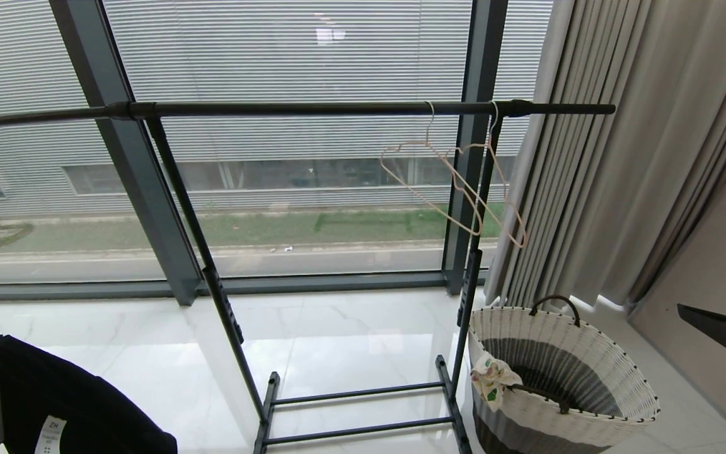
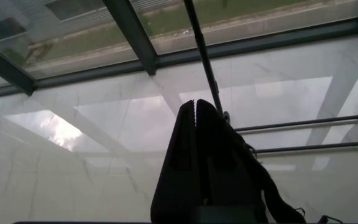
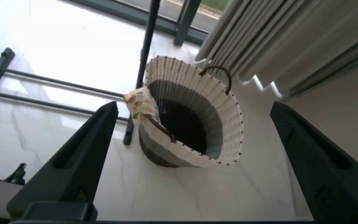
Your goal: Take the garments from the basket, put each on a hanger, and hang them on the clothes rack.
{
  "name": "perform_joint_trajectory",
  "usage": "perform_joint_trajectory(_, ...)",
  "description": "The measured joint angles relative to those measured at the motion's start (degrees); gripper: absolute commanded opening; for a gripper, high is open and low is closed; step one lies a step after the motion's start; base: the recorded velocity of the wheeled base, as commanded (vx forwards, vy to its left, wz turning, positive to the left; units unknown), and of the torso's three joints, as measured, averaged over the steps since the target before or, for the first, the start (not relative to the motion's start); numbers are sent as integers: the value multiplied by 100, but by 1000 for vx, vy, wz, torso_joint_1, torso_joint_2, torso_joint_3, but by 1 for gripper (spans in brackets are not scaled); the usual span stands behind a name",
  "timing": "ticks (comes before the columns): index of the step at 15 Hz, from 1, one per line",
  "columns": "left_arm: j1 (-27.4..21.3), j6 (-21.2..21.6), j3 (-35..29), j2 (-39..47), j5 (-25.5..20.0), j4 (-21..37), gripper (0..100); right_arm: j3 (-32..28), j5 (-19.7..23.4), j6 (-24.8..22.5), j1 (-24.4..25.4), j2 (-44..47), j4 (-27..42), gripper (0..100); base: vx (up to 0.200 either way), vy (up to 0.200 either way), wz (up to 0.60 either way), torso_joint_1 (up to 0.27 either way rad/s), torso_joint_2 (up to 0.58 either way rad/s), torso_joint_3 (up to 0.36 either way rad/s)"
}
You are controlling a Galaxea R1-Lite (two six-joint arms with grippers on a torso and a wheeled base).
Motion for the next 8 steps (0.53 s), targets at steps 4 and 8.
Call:
perform_joint_trajectory(4,2,6,2,-1,-5,-5,0,33,299,11,-1,98,-199,100,50,0,0,174,-375,-198)
perform_joint_trajectory(8,0,9,2,13,-9,-2,0,44,817,29,-11,144,-202,100,200,0,0,23,-44,-29)
